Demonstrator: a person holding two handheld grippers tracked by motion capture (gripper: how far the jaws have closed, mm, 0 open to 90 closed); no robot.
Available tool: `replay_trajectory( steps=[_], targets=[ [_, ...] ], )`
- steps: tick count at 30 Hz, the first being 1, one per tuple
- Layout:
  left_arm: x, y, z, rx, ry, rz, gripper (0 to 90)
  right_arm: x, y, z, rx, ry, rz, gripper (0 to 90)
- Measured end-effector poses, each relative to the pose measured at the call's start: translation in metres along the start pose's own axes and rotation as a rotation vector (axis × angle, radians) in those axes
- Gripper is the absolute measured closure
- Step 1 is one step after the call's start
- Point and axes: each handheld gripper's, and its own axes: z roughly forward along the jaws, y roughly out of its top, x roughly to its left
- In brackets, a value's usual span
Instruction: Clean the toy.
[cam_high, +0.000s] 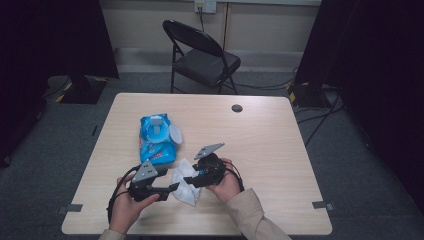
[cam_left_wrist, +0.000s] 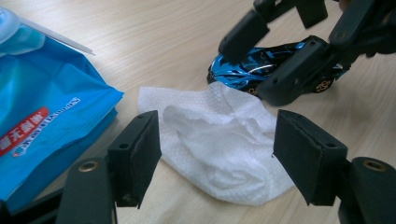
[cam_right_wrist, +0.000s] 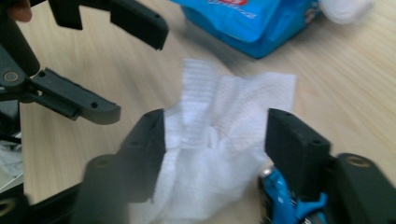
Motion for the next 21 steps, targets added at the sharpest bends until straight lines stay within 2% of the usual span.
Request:
replay_trajectory(
  steps=[4,9,16,21],
  targets=[
    [-0.001,0.001,0.006,0.007,-0.005,0.01,31.4,-0.01,-0.006,-0.012,-0.027,-0.032,0.012,25.1],
    [-0.004,0.003,0.015,0.017,-0.022,0.023,30.2,-0.022,-0.016,-0.021,-0.01,-0.084,-0.004,15.7],
    [-0.006,0.007,0.025,0.027,-0.04,0.032,29.9,-0.038,-0.028,-0.023,0.008,-0.116,0.011,14.9],
    [-0.005,0.009,0.032,0.036,-0.048,0.035,29.7,-0.045,-0.032,-0.016,0.032,-0.11,0.013,14.9]
  ],
)
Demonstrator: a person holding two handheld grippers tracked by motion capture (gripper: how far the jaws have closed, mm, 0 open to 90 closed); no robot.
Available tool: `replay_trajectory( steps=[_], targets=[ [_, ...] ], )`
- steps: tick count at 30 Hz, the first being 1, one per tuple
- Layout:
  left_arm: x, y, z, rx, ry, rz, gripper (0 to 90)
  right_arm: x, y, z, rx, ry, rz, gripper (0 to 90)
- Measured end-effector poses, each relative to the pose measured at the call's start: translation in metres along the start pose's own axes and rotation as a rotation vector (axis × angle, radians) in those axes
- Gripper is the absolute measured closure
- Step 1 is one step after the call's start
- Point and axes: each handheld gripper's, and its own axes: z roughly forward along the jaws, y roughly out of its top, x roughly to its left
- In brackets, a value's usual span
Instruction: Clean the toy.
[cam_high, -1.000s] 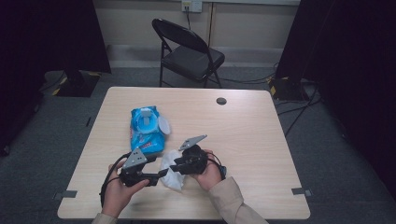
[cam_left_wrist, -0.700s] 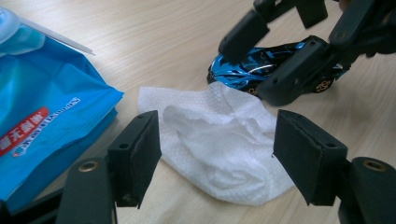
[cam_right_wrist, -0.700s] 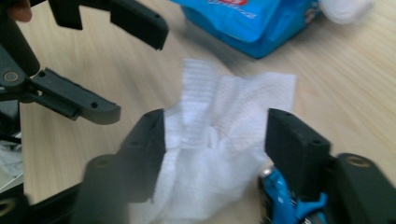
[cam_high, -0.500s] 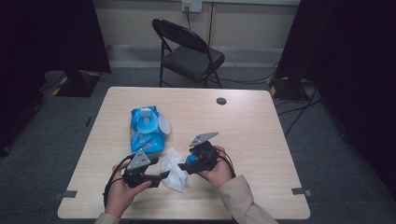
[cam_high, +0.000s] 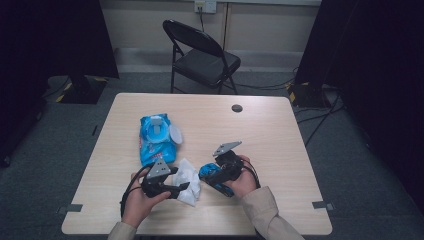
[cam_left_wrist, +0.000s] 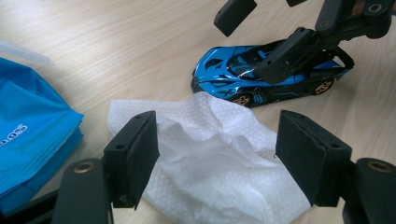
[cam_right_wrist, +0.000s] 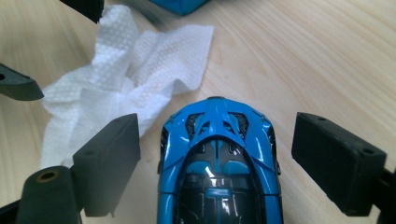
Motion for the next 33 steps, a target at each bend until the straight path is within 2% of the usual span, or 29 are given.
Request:
replay_trajectory(
  steps=[4,8,24,33],
  targets=[
    [0.001,-0.001,0.004,0.008,-0.003,-0.005,29.4,-0.004,0.0,0.005,0.011,0.004,0.009,14.9],
    [0.004,-0.002,0.005,0.01,-0.004,-0.004,29.3,-0.006,0.0,0.01,0.025,-0.001,-0.002,14.9],
    [0.007,-0.009,-0.001,0.017,0.009,-0.016,29.2,-0.004,0.004,0.028,0.111,0.006,-0.037,15.0],
    [0.008,-0.011,-0.004,0.016,0.015,-0.02,29.2,-0.005,0.003,0.033,0.13,0.003,-0.042,15.6]
  ],
)
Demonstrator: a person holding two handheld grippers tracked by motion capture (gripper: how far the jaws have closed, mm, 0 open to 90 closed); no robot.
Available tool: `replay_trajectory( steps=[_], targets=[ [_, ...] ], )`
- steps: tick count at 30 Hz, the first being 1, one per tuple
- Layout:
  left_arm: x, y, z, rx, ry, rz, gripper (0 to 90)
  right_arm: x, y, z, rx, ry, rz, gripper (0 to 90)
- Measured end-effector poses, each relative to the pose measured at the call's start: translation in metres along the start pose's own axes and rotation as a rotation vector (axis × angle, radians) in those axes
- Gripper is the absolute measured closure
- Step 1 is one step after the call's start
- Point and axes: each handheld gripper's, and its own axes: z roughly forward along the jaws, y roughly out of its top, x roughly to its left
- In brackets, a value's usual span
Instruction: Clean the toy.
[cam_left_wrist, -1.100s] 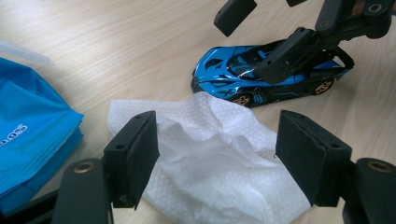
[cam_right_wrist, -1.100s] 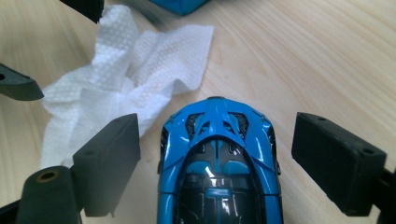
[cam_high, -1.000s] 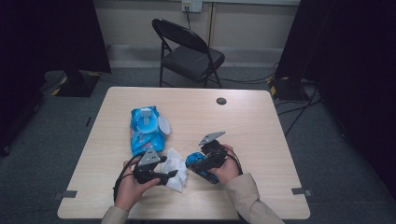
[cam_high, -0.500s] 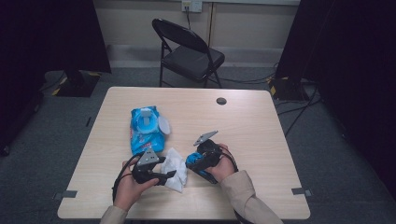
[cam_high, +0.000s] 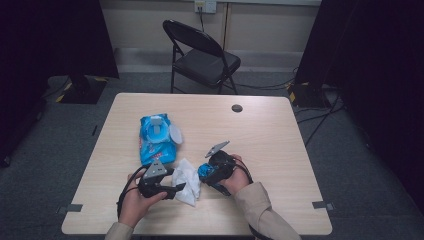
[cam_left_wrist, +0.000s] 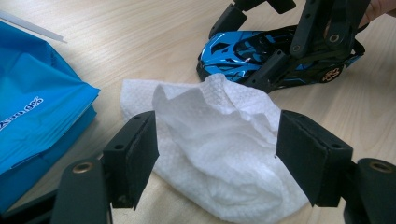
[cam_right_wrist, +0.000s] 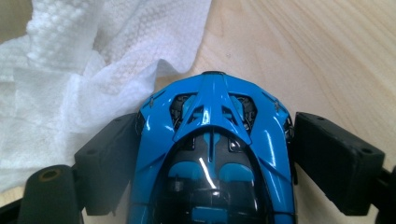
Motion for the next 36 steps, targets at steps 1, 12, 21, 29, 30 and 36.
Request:
replay_trajectory(
  steps=[1,12,21,29,30,36],
  targets=[
    [0.0,0.0,0.0,0.0,0.0,0.0,29.2,0.0,0.0,0.0,-0.002,-0.003,-0.001,15.9],
    [-0.001,0.002,0.0,-0.007,-0.001,0.006,29.2,0.01,0.0,0.001,-0.001,-0.07,-0.014,24.4],
    [0.0,0.004,0.001,-0.012,-0.003,0.008,29.3,0.007,-0.004,-0.007,-0.052,-0.064,0.054,24.5],
    [0.0,0.004,0.002,-0.009,-0.002,0.008,29.3,0.005,-0.006,-0.02,-0.112,-0.046,0.075,24.5],
    [0.0,0.004,0.002,-0.008,-0.002,0.01,29.3,0.005,-0.007,-0.021,-0.122,-0.044,0.078,24.5],
    [-0.001,0.004,0.003,-0.004,0.0,0.015,29.3,0.005,-0.009,-0.037,-0.187,-0.023,0.088,24.6]
  ],
)
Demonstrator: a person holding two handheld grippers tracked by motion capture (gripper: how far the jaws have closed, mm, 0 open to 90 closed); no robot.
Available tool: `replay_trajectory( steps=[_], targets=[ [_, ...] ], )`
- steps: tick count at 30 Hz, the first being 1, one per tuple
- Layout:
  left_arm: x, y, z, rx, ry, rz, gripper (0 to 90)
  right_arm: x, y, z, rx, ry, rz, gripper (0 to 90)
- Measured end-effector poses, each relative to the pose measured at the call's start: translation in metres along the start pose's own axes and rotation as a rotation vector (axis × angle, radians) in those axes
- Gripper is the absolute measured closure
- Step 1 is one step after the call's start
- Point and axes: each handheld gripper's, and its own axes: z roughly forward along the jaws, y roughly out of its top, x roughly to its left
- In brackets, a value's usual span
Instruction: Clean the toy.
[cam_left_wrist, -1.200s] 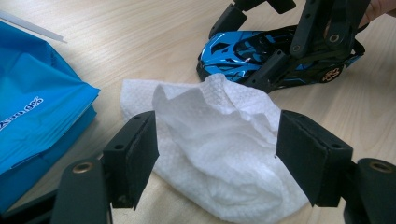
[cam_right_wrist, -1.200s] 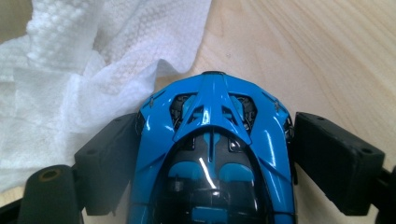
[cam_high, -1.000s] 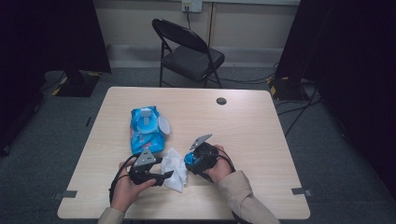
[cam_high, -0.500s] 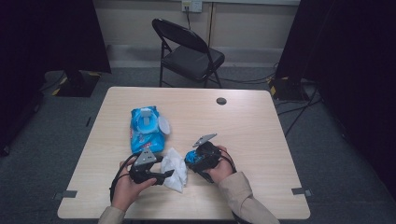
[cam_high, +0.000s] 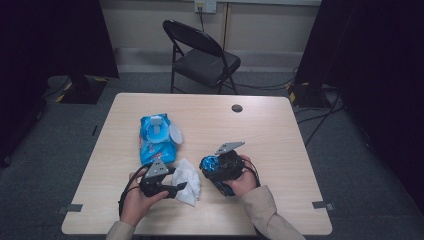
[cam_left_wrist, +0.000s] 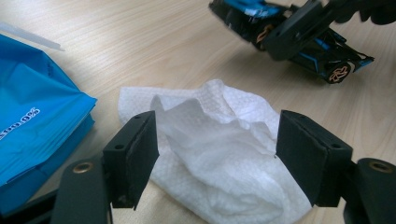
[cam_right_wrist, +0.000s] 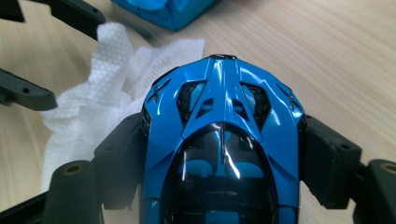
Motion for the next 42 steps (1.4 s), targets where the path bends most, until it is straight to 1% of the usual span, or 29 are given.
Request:
replay_trajectory(
  steps=[6,7,8,9,10,12,13,14,16,17,19,21,23,24,27,28,30,31,35,37,38,40,42],
  targets=[
    [-0.001,0.001,0.001,-0.002,-0.001,0.0,29.3,-0.002,-0.003,-0.011,-0.051,0.004,0.012,24.6],
    [-0.001,0.001,0.001,-0.001,-0.001,0.002,29.2,-0.003,-0.004,-0.014,-0.068,0.013,0.024,24.6],
    [-0.001,0.001,0.001,-0.001,0.001,0.003,29.2,-0.004,-0.004,-0.016,-0.079,0.019,0.025,24.6],
    [-0.002,0.0,0.001,0.0,0.0,0.003,29.2,-0.004,-0.004,-0.02,-0.1,0.014,0.028,24.6],
    [-0.002,0.0,0.002,0.004,-0.003,0.007,29.2,-0.004,-0.004,-0.022,-0.103,0.022,0.029,24.6],
    [-0.002,0.0,0.003,0.006,-0.004,0.009,29.2,-0.003,-0.004,-0.025,-0.119,0.018,0.028,24.6],
    [-0.003,0.001,0.003,0.007,-0.005,0.012,29.2,-0.004,-0.004,-0.027,-0.123,0.024,0.027,24.6],
    [-0.003,0.001,0.004,0.007,-0.006,0.012,29.2,-0.004,-0.004,-0.029,-0.128,0.018,0.025,24.6],
    [-0.003,0.001,0.004,0.005,-0.009,0.016,29.1,-0.004,-0.004,-0.032,-0.136,0.028,0.027,24.5],
    [-0.003,0.001,0.005,0.006,-0.008,0.018,28.7,-0.004,-0.005,-0.034,-0.146,0.02,0.025,24.5],
    [-0.004,0.001,0.006,0.007,-0.01,0.019,28.3,-0.004,-0.005,-0.038,-0.153,0.025,0.026,24.6],
    [-0.005,0.001,0.008,0.015,-0.014,0.037,28.1,-0.003,-0.007,-0.044,-0.16,0.025,0.012,24.5],
    [-0.006,0.001,0.011,0.019,-0.01,0.053,28.2,-0.003,-0.009,-0.048,-0.163,0.029,0.011,24.5],
    [-0.007,0.001,0.013,0.031,-0.011,0.063,28.9,-0.002,-0.01,-0.05,-0.167,0.026,0.006,24.5],
    [-0.008,0.0,0.018,0.052,0.006,0.096,32.2,-0.001,-0.014,-0.056,-0.179,0.035,0.002,24.5],
    [-0.008,-0.001,0.019,0.058,0.002,0.096,35.0,-0.001,-0.015,-0.058,-0.178,0.04,-0.003,24.5],
    [-0.008,-0.003,0.02,0.078,0.015,0.106,36.1,-0.002,-0.019,-0.061,-0.181,0.039,-0.004,24.5],
    [-0.008,-0.004,0.021,0.088,0.023,0.106,37.6,-0.002,-0.021,-0.062,-0.185,0.048,-0.003,24.5],
    [-0.008,-0.005,0.023,0.104,0.031,0.116,37.7,-0.003,-0.025,-0.068,-0.19,0.049,-0.007,24.5],
    [-0.009,-0.006,0.026,0.113,0.032,0.114,37.8,-0.003,-0.028,-0.07,-0.196,0.049,-0.008,24.5],
    [-0.01,-0.008,0.028,0.133,0.031,0.119,37.8,-0.003,-0.028,-0.071,-0.198,0.057,-0.006,24.5],
    [-0.011,-0.009,0.029,0.123,0.026,0.1,38.5,-0.002,-0.031,-0.074,-0.203,0.057,-0.008,24.5],
    [-0.012,-0.009,0.029,0.132,0.014,0.08,41.1,-0.001,-0.033,-0.075,-0.21,0.06,-0.01,24.5]
  ],
)
